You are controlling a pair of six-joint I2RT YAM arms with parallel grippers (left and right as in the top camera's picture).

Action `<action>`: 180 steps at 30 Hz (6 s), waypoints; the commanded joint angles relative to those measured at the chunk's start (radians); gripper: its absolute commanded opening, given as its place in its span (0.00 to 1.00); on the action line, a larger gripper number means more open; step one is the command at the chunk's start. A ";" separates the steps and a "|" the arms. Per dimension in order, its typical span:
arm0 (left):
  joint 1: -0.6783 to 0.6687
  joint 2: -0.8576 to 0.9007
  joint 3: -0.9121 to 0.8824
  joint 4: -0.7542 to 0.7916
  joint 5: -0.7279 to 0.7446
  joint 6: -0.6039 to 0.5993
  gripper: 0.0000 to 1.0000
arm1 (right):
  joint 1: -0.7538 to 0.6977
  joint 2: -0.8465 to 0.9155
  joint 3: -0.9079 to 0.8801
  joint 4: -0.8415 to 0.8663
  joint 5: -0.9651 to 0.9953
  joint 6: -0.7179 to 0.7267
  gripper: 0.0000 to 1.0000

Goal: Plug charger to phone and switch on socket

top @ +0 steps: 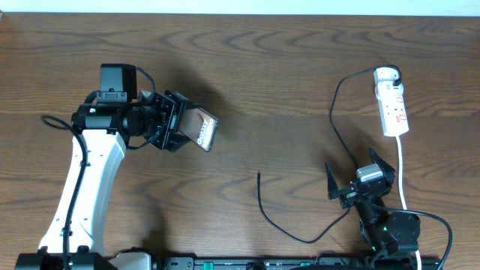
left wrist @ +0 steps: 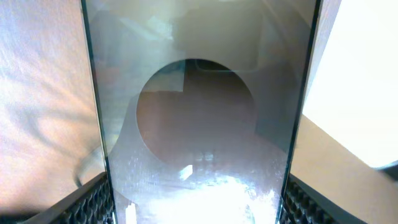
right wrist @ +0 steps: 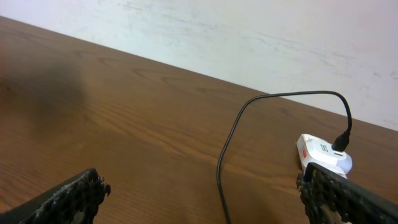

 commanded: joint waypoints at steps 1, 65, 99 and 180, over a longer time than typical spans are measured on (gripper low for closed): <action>0.009 -0.020 0.031 -0.017 0.161 -0.211 0.07 | 0.003 -0.005 -0.002 -0.003 0.000 0.015 0.99; -0.043 -0.016 0.026 -0.277 -0.434 -0.372 0.07 | 0.003 0.020 0.045 0.257 -0.016 0.502 0.99; -0.056 -0.016 0.024 -0.278 -0.486 -0.422 0.07 | 0.483 1.774 0.692 1.017 -0.754 1.369 0.94; -0.362 0.031 0.024 -0.232 -0.593 -0.735 0.07 | 0.657 1.774 0.692 0.956 -0.530 1.414 0.44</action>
